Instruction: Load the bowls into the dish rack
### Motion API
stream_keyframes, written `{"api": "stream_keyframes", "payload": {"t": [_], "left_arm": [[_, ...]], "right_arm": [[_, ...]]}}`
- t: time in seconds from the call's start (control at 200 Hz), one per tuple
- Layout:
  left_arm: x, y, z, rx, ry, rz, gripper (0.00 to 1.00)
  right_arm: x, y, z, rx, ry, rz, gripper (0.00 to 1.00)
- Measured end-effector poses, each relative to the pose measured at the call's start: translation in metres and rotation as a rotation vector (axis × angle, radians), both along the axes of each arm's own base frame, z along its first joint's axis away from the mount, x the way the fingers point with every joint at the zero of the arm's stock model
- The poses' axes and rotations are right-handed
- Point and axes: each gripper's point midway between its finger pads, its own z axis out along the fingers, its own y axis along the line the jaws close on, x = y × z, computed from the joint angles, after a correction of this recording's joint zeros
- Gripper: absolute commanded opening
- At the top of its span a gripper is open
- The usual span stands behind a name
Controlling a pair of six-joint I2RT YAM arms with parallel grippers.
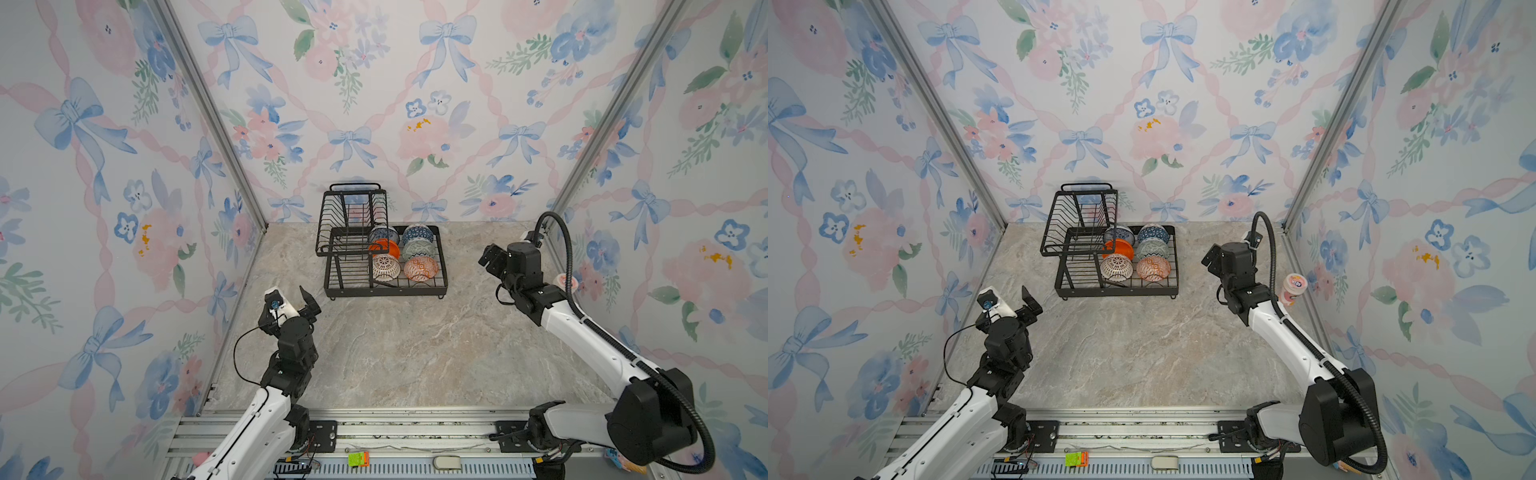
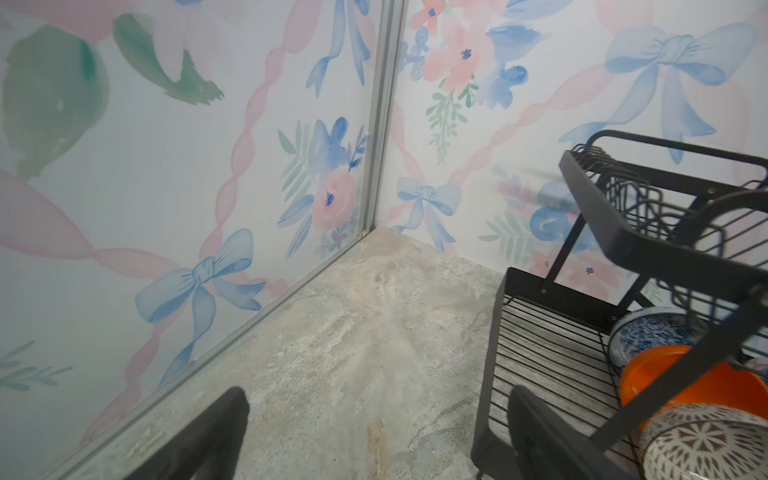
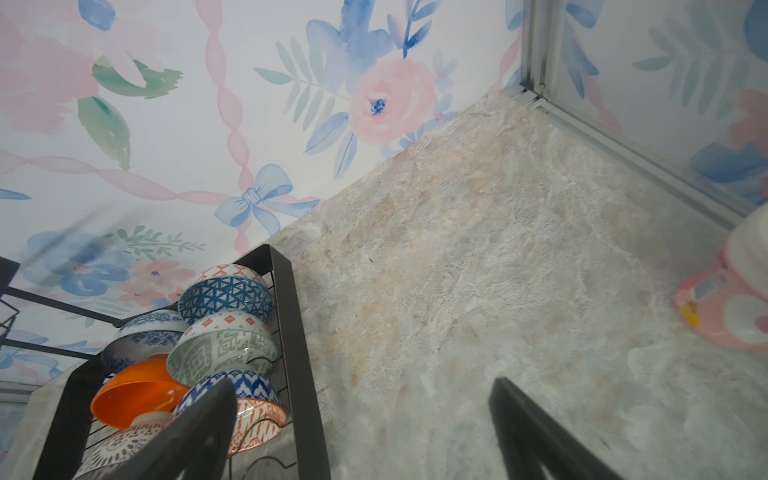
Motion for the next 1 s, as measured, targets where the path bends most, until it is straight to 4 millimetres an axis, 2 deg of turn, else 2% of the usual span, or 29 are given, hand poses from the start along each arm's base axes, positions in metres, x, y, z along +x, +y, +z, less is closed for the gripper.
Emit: {"api": "stream_keyframes", "payload": {"t": [0.115, 0.205, 0.325, 0.49, 0.68, 1.0], "left_arm": [[0.007, 0.017, -0.026, 0.005, 0.085, 0.072, 0.98], [0.012, 0.022, -0.046, 0.017, 0.153, 0.091, 0.98], [0.018, 0.024, -0.063, 0.033, 0.207, 0.102, 0.98], [0.026, 0.026, -0.073, 0.053, 0.205, 0.101, 0.98], [0.028, 0.021, -0.094, 0.089, 0.204, 0.044, 0.98], [0.047, -0.002, -0.092, 0.149, 0.129, -0.127, 0.98]], "right_arm": [[-0.005, -0.012, -0.003, -0.124, 0.019, -0.012, 0.97], [-0.01, -0.021, -0.009, -0.209, 0.057, -0.023, 0.97], [-0.015, -0.031, -0.016, -0.294, 0.095, -0.043, 0.97], [-0.025, -0.048, -0.034, -0.382, 0.158, -0.081, 0.97], [-0.034, -0.064, -0.054, -0.429, 0.215, -0.119, 0.97], [-0.028, -0.069, -0.083, -0.512, 0.264, -0.125, 0.97]]}}
